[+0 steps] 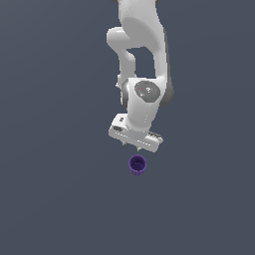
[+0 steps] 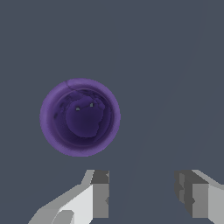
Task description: Pick up the object and move it to a goal position.
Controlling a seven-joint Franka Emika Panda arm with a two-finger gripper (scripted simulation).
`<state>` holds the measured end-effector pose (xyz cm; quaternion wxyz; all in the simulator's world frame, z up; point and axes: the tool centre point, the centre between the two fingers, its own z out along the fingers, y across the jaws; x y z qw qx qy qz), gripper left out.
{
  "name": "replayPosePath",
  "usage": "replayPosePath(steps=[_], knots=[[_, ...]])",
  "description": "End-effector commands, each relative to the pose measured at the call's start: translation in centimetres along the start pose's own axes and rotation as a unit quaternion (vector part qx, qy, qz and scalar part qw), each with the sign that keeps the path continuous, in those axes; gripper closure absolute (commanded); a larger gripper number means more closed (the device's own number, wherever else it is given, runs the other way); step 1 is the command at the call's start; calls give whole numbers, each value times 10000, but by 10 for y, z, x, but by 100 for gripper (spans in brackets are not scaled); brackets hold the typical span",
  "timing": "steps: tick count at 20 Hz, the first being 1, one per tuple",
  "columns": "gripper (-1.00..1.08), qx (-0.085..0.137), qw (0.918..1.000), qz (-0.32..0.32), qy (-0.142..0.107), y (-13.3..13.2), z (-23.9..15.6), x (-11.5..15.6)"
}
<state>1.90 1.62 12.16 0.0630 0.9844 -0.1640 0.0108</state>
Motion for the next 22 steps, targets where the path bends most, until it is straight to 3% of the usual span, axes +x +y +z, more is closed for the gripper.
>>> replayPosePath(steps=[1, 11, 22], knots=[[-20, -85, 9996, 242, 70, -3, 4, 3], [-20, -381, 9917, 1156, 422, -17, 15, 16], [-20, -602, 9715, 2091, 944, -36, 23, 30]])
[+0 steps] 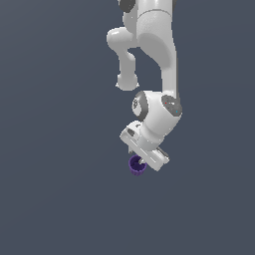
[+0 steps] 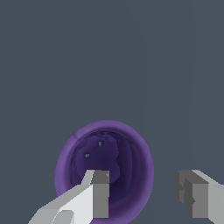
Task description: Pick up the object and move it to a goal position.
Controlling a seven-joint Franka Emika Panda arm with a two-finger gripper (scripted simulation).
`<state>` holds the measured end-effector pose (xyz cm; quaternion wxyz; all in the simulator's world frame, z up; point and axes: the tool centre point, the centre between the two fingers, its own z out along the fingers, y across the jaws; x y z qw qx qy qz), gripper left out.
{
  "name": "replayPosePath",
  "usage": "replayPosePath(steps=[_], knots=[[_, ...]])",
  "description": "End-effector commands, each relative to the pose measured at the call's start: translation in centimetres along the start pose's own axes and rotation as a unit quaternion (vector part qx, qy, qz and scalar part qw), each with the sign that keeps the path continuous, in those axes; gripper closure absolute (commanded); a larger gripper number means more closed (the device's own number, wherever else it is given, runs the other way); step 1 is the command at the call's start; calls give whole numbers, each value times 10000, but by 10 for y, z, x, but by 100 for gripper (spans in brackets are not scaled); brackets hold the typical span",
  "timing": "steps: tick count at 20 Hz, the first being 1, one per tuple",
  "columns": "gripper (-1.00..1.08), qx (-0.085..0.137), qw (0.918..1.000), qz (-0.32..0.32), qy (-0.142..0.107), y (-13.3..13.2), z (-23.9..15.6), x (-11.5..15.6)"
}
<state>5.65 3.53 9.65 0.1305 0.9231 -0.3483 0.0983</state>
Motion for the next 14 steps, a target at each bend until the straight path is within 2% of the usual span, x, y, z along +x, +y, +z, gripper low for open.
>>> replayPosePath(steps=[1, 7, 14], knots=[[-20, -30, 9997, 221, 132, -6, 1, 1], [-20, -60, 9963, 723, 459, -20, 1, 3], [-20, -21, 9882, 1272, 852, -38, -1, 4]])
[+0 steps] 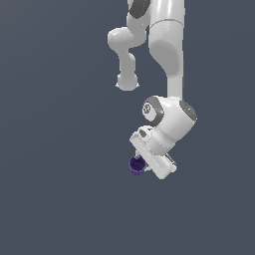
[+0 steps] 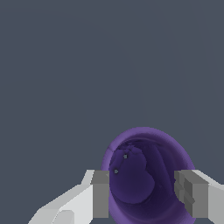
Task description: Pick up the object and move it to a goal position.
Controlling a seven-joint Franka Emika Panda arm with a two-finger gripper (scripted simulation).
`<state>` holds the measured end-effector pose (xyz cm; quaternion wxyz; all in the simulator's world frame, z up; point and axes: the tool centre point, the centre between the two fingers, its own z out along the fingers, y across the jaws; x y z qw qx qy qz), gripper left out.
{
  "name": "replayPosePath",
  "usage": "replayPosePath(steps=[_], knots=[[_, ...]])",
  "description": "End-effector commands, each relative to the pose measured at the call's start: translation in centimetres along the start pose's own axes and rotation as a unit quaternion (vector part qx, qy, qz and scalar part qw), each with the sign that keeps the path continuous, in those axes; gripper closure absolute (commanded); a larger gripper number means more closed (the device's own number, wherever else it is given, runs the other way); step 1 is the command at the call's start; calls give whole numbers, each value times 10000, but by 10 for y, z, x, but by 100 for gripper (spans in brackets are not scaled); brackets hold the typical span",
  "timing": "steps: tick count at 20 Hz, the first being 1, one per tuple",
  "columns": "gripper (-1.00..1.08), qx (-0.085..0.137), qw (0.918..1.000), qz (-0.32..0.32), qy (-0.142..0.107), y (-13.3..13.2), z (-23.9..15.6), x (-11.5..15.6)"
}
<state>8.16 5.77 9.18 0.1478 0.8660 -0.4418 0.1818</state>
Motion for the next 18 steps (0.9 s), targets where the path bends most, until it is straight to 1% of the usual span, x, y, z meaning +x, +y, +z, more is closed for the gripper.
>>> replayPosePath(steps=[1, 6, 10, 14, 18], knots=[[-20, 27, 9997, 189, 133, -6, -1, -1], [-20, 86, 9983, 463, 331, -15, -4, -3], [-20, 126, 9971, 607, 436, -21, -6, -4], [-20, 152, 9963, 686, 494, -24, -7, -4], [-20, 154, 9963, 689, 498, -24, -7, -5]])
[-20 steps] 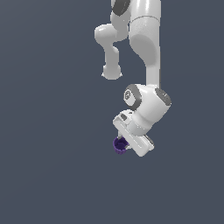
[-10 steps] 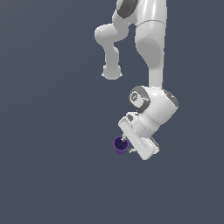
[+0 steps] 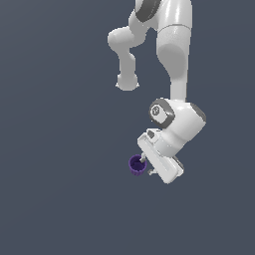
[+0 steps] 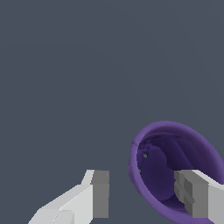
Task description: Pick up the object and move it to a goal position.
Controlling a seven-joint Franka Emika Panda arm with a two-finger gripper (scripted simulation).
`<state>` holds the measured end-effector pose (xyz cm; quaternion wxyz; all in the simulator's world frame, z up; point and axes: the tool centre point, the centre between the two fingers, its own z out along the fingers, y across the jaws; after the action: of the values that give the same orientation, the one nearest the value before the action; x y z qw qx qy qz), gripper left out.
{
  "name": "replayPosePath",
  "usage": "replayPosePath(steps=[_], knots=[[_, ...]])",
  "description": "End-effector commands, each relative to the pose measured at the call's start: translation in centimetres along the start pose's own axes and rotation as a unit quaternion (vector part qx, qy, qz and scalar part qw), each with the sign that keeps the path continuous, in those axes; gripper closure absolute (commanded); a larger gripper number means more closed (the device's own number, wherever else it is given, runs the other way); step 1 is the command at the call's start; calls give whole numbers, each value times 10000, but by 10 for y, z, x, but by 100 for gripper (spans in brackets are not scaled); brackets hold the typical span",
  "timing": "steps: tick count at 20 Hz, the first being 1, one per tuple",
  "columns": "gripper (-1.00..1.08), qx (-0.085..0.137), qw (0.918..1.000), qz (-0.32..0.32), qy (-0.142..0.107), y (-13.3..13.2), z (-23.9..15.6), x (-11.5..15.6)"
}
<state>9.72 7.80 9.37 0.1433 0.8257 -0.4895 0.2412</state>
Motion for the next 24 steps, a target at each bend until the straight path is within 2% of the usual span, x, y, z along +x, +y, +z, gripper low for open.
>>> replayPosePath(steps=[1, 13, 14, 24], knots=[[-20, -1, 10000, 2, 0, 0, 0, 0], [-20, 2, 10000, 17, 5, 1, 30, 0], [108, 2, 10000, 17, 5, 1, 30, 0], [108, 1, 10000, 20, 6, 1, 30, 1]])
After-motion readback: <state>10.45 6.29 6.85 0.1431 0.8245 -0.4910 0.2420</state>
